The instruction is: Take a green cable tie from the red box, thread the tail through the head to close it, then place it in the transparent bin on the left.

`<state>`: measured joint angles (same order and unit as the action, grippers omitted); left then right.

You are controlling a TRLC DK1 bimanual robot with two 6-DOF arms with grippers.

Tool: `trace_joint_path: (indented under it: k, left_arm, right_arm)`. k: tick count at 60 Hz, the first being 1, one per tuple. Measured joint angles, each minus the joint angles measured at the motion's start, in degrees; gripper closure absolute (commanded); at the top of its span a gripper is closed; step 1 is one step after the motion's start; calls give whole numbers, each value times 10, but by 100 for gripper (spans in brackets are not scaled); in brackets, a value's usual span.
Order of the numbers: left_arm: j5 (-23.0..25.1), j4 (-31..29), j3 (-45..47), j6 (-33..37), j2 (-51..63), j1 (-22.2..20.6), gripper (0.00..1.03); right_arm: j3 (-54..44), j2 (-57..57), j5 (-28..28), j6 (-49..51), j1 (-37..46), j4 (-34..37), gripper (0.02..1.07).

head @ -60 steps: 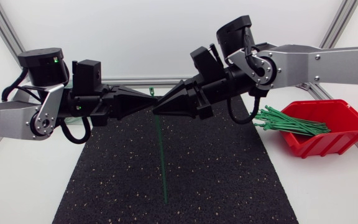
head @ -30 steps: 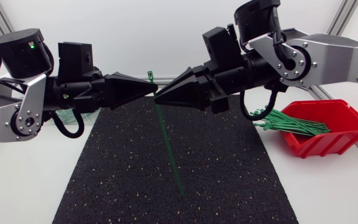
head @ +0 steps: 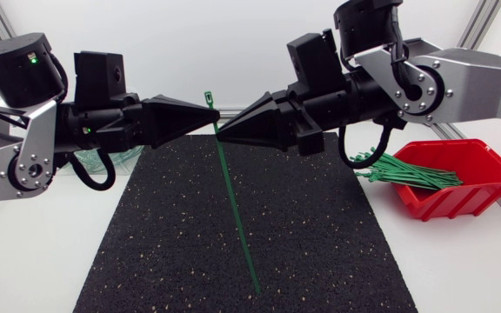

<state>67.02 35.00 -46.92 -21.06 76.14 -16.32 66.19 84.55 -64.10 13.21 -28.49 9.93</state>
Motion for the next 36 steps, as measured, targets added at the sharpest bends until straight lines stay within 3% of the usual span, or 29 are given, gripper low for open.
trace_joint_path:
  k: [10,23,36]
  left_arm:
    - [0,6,1,0,2,0,100]
    - [0,7,5,0,3,-1,99]
    - [-1,9,5,-5,7,-1,82]
  right_arm:
    - [0,6,1,-9,-3,-14,102]
    - [0,16,0,-13,-3,-16,102]
    - [-7,20,-8,-28,-3,-42,102]
